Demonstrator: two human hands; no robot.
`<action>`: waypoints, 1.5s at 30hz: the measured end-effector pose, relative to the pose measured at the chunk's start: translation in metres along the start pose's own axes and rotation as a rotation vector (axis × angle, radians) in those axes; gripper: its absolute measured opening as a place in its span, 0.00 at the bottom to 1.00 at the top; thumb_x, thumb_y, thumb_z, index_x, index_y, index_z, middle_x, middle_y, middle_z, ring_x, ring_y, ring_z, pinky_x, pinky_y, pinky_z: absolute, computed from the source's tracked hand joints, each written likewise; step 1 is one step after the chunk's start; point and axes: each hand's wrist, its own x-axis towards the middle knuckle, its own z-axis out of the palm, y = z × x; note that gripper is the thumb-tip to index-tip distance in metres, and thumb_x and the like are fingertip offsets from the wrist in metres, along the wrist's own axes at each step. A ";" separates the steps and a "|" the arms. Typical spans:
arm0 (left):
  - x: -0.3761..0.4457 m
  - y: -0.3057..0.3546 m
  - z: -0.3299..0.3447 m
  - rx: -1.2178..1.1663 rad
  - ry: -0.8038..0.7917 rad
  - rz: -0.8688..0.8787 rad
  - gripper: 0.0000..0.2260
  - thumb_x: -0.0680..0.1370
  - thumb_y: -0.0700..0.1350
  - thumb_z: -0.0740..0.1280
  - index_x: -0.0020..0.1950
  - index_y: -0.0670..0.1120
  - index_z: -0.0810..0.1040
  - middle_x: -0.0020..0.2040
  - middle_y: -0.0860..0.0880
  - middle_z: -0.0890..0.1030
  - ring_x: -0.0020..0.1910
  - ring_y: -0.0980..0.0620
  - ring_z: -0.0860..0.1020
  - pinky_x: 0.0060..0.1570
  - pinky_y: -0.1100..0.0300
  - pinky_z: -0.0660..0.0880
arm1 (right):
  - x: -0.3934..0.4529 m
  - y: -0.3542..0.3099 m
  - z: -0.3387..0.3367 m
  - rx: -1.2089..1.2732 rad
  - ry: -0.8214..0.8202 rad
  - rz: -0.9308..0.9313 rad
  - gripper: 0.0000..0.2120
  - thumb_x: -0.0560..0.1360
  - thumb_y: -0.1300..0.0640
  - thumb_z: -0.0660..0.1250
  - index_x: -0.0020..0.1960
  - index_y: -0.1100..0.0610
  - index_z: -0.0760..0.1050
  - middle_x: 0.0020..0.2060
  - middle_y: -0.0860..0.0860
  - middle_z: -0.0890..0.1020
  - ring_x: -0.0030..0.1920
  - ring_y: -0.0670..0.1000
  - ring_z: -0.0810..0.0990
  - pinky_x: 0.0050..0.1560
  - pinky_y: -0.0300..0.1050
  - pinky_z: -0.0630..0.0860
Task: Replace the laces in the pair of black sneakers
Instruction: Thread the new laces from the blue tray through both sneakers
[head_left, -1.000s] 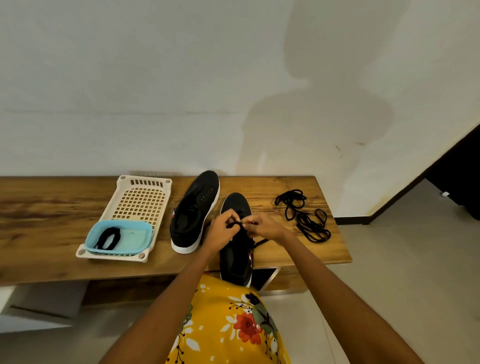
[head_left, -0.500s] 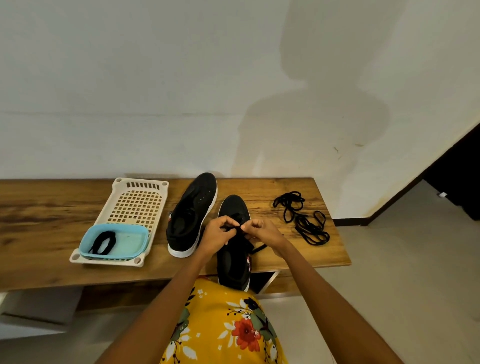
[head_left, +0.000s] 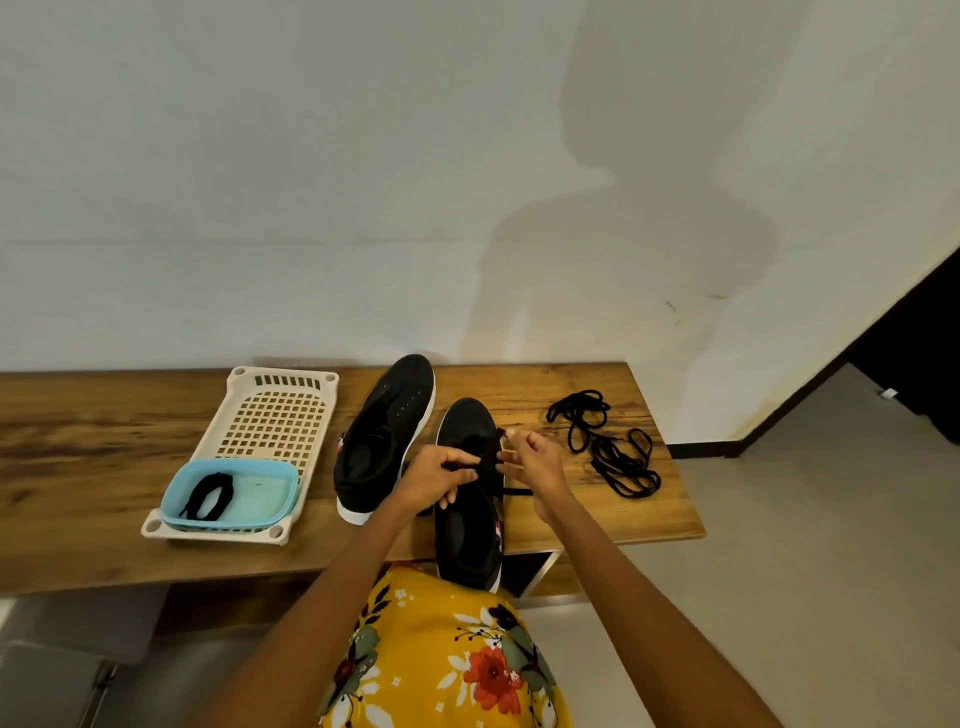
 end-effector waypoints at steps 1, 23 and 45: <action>0.001 0.001 0.001 0.005 0.005 -0.004 0.10 0.76 0.38 0.67 0.57 0.44 0.79 0.25 0.48 0.74 0.17 0.59 0.69 0.21 0.68 0.68 | -0.003 0.003 0.000 0.006 0.002 -0.001 0.10 0.80 0.54 0.62 0.46 0.59 0.76 0.41 0.54 0.79 0.41 0.49 0.80 0.39 0.40 0.79; -0.006 -0.004 0.025 0.282 0.273 0.103 0.12 0.75 0.42 0.69 0.57 0.42 0.81 0.55 0.45 0.81 0.57 0.50 0.77 0.56 0.65 0.67 | -0.044 0.034 -0.010 -0.121 -0.158 0.027 0.05 0.79 0.56 0.62 0.51 0.57 0.73 0.49 0.53 0.78 0.52 0.49 0.77 0.48 0.38 0.74; -0.015 0.020 0.033 0.397 0.357 -0.065 0.07 0.75 0.48 0.69 0.51 0.48 0.82 0.50 0.50 0.83 0.51 0.50 0.80 0.45 0.58 0.75 | -0.064 -0.031 -0.030 0.302 0.006 -0.146 0.12 0.80 0.51 0.60 0.46 0.59 0.76 0.41 0.52 0.80 0.43 0.48 0.78 0.51 0.44 0.75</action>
